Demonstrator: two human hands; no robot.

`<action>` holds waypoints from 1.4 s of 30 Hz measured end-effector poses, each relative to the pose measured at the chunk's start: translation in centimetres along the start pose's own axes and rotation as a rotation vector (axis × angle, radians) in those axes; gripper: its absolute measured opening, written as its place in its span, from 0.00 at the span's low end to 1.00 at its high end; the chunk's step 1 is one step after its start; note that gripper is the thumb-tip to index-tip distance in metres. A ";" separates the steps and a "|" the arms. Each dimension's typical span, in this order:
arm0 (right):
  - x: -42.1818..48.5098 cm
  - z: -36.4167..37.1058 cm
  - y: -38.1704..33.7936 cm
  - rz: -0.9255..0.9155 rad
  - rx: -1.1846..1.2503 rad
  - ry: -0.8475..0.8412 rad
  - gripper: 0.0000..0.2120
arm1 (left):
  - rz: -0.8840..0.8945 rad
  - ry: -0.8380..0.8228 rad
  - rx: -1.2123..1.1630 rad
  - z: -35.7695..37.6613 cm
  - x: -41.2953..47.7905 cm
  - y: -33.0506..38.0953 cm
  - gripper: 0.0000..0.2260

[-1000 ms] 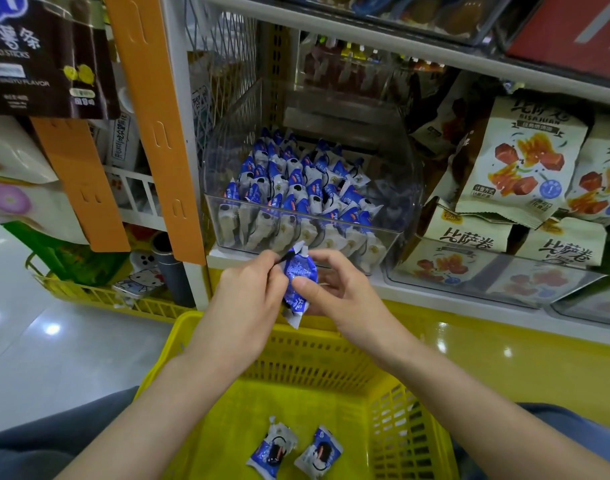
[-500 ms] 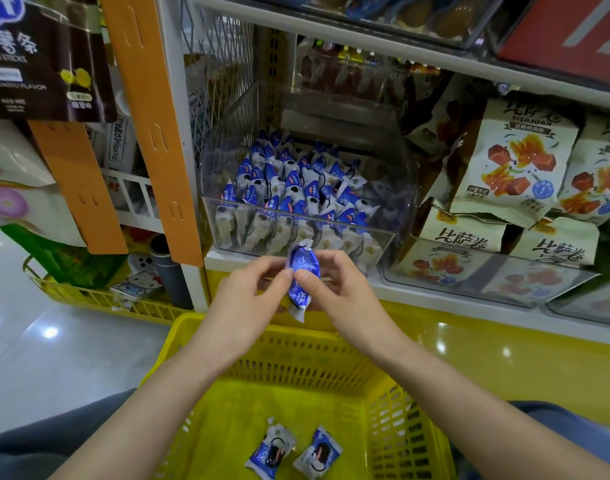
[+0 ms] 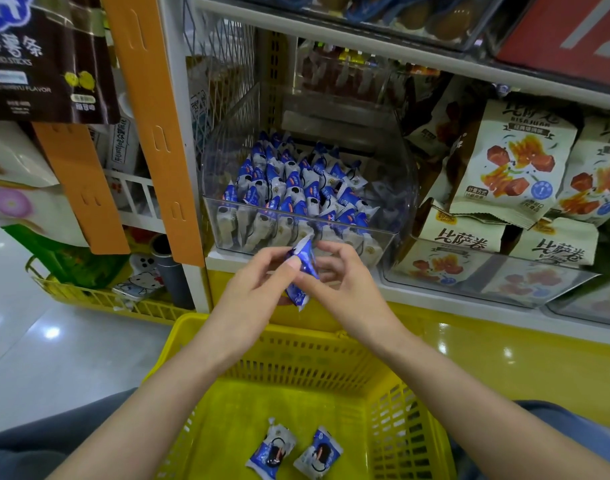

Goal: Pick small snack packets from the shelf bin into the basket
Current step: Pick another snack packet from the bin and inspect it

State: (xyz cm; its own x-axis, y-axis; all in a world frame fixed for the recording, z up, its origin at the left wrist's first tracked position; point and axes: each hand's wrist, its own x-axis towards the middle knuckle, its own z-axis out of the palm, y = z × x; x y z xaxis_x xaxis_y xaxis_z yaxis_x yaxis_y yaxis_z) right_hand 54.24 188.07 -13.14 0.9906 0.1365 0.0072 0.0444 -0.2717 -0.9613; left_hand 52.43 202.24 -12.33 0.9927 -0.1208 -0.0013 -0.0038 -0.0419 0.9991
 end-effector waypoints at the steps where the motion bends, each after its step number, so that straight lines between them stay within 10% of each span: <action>1: -0.1 0.1 0.0 -0.026 -0.054 0.019 0.27 | 0.004 -0.008 -0.010 0.0 -0.1 0.0 0.15; 7: -0.9 0.3 -0.1 -0.191 -0.319 0.033 0.31 | 0.049 0.109 0.120 0.1 0.0 0.1 0.05; 15: -0.6 -0.3 -0.9 -0.185 -0.100 0.021 0.02 | 0.107 0.076 0.265 -0.1 -0.1 -0.1 0.09; 22: -0.9 -0.6 -0.8 -0.554 -0.533 0.091 0.04 | -0.043 0.056 0.073 -0.1 0.1 0.2 0.11; 32: -0.1 -1.2 -1.7 -0.091 0.209 0.127 0.03 | -0.130 0.013 -0.016 0.1 0.0 0.5 0.11; 42: -0.7 0.0 -1.4 -0.106 0.185 -0.049 0.11 | -0.123 0.164 -0.201 -0.4 0.2 0.4 0.12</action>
State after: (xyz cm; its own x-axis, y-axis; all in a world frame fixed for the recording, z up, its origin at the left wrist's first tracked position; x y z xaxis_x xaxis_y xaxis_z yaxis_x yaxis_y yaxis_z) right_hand 53.44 188.32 -11.80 0.9741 0.2020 0.1017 0.1188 -0.0745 -0.9901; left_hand 52.66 202.58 -11.90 0.9905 0.0360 -0.1330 0.1261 0.1533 0.9801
